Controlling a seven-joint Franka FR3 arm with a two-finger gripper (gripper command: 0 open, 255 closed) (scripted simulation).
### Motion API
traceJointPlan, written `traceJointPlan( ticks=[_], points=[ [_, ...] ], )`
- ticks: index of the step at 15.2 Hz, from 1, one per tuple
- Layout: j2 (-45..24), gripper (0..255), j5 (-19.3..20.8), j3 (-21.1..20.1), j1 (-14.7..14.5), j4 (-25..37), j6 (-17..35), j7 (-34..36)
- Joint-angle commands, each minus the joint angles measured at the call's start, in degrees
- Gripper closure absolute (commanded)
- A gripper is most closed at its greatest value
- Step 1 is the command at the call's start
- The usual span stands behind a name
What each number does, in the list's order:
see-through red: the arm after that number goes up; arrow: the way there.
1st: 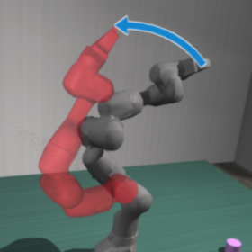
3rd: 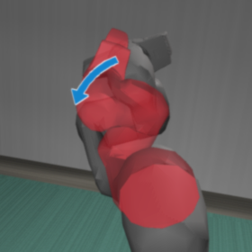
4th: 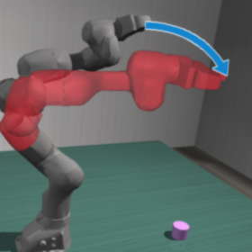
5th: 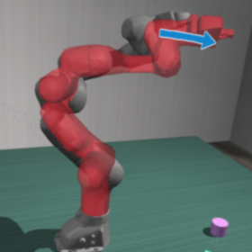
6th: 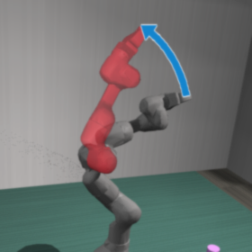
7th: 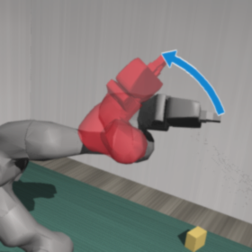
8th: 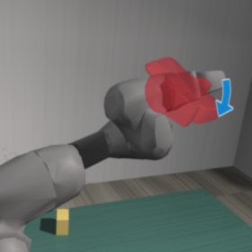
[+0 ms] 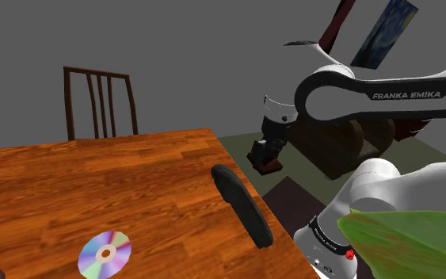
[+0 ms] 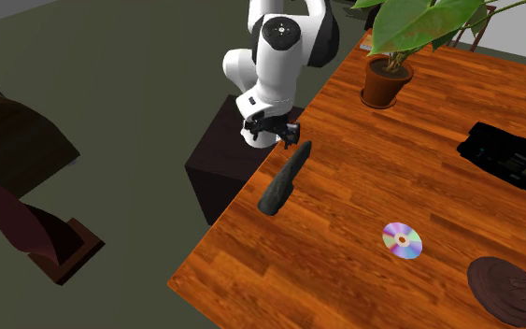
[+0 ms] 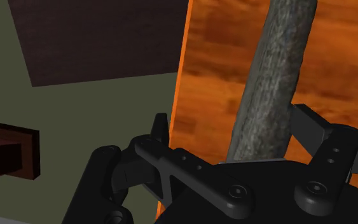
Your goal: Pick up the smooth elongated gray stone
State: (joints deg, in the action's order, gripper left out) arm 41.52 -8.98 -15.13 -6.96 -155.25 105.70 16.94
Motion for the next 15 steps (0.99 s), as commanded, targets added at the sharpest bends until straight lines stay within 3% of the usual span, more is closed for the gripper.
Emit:
traceJointPlan(
  ticks=[1, 6, 15],
  points=[
    [-2.46, 0, -1.52, -2.51, -0.76, -1.41, 4.13, 2.61],
    [-11.75, 0, -4.01, -9.18, -1.79, -2.07, 14.43, 9.58],
    [-17.3, 0, -4.04, -11.05, -1.23, -4.78, 22.62, 10.44]
  ],
)
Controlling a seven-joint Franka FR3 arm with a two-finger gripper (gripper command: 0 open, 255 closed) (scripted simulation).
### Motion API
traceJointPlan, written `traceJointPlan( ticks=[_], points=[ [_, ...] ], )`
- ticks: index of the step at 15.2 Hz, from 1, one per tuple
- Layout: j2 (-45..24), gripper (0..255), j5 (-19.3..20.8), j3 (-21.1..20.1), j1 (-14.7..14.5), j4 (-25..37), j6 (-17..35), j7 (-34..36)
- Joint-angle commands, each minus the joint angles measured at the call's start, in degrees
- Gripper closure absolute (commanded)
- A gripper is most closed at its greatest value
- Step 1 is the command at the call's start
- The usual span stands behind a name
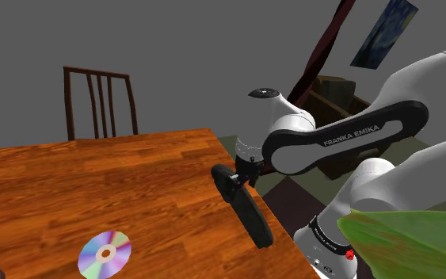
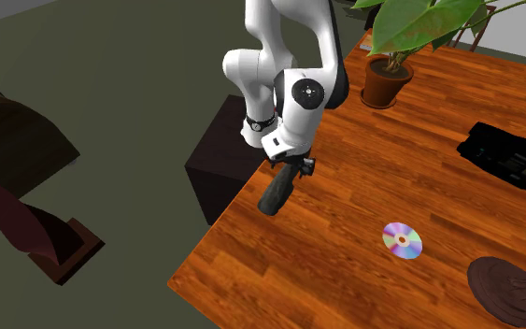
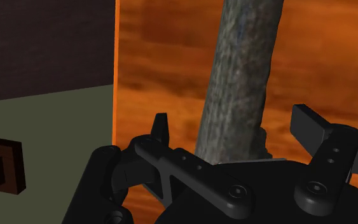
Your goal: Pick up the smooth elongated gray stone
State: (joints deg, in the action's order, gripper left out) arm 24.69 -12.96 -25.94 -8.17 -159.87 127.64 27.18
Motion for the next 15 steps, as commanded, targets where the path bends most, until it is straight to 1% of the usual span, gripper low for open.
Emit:
traceJointPlan(
  ticks=[1, 2, 11, 15],
  points=[
    [-0.47, 0, -0.06, -0.23, -0.03, -0.17, 0.68, 0.19],
    [-0.37, 255, -0.1, -0.23, -0.07, -0.26, 0.68, 0.18],
    [-0.47, 255, -0.06, -0.24, -0.03, -0.17, 0.68, 0.2],
    [2.5, 255, -0.15, 0.67, -0.38, 1.17, -3.58, -0.22]
  ],
)
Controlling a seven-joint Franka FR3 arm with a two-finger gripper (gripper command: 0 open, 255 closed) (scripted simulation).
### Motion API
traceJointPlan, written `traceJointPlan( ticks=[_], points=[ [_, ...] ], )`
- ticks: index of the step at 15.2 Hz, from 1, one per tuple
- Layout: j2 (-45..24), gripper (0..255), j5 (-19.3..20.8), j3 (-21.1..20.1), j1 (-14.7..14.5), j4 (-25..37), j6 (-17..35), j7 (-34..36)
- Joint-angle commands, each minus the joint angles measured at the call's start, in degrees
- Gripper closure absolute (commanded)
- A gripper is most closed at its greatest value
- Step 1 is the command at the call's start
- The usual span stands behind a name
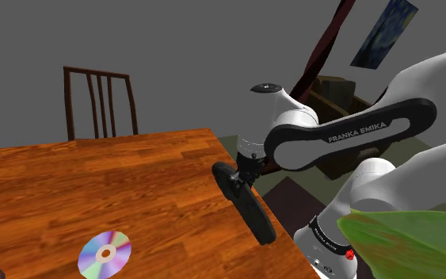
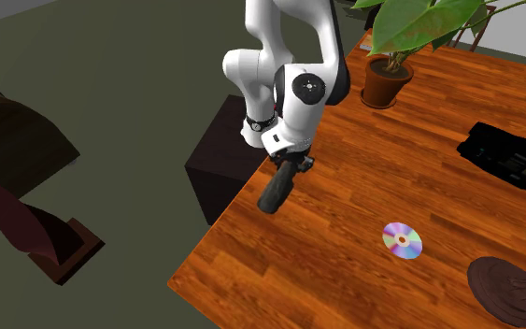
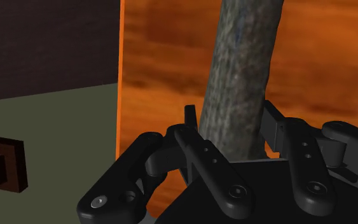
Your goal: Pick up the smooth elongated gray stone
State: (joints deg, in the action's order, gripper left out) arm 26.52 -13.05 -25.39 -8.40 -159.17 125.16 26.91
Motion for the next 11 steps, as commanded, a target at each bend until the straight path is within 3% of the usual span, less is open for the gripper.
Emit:
traceJointPlan(
  ticks=[1, 11],
  points=[
    [1.35, 255, -0.05, 0.34, -0.21, 0.84, -2.15, -0.03],
    [6.81, 255, 0.54, 2.45, -0.52, 5.29, -12.0, -0.57]
  ],
)
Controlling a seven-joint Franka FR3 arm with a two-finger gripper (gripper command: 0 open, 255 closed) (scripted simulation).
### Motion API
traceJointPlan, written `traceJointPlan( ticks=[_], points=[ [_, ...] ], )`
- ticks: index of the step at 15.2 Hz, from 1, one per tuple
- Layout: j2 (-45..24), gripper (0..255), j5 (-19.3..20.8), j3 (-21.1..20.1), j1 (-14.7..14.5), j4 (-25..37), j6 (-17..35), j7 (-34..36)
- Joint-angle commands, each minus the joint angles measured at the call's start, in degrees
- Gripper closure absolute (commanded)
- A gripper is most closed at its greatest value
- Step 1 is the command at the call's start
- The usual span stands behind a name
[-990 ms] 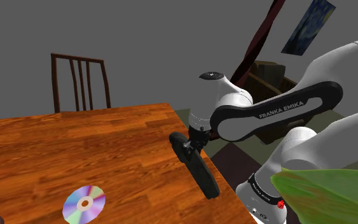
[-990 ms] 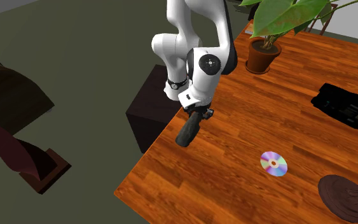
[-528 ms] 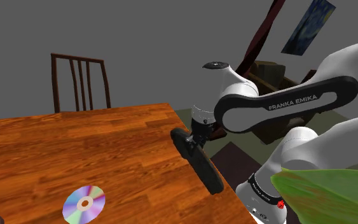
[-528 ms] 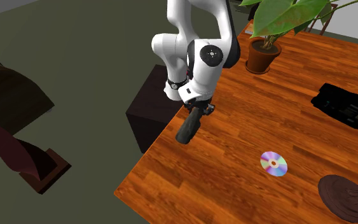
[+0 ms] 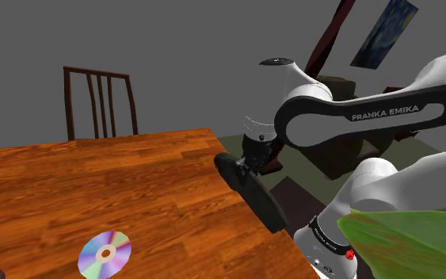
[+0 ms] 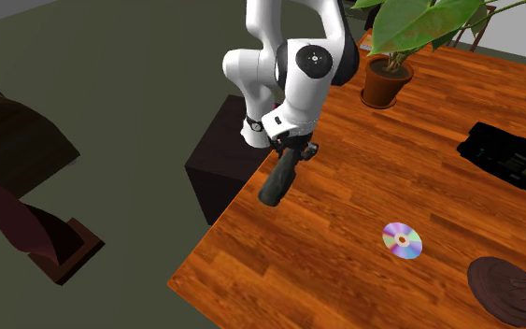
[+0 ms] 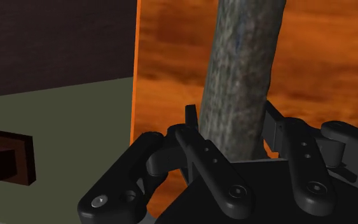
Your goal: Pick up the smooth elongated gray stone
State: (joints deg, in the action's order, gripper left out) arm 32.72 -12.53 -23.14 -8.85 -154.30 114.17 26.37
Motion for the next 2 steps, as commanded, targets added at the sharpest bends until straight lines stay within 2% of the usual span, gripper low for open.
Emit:
traceJointPlan(
  ticks=[1, 2],
  points=[
    [0.69, 255, 0.03, 0.24, -0.08, 0.49, -1.15, -0.04],
    [0.68, 255, 0.03, 0.24, -0.08, 0.49, -1.15, -0.04]
  ],
)
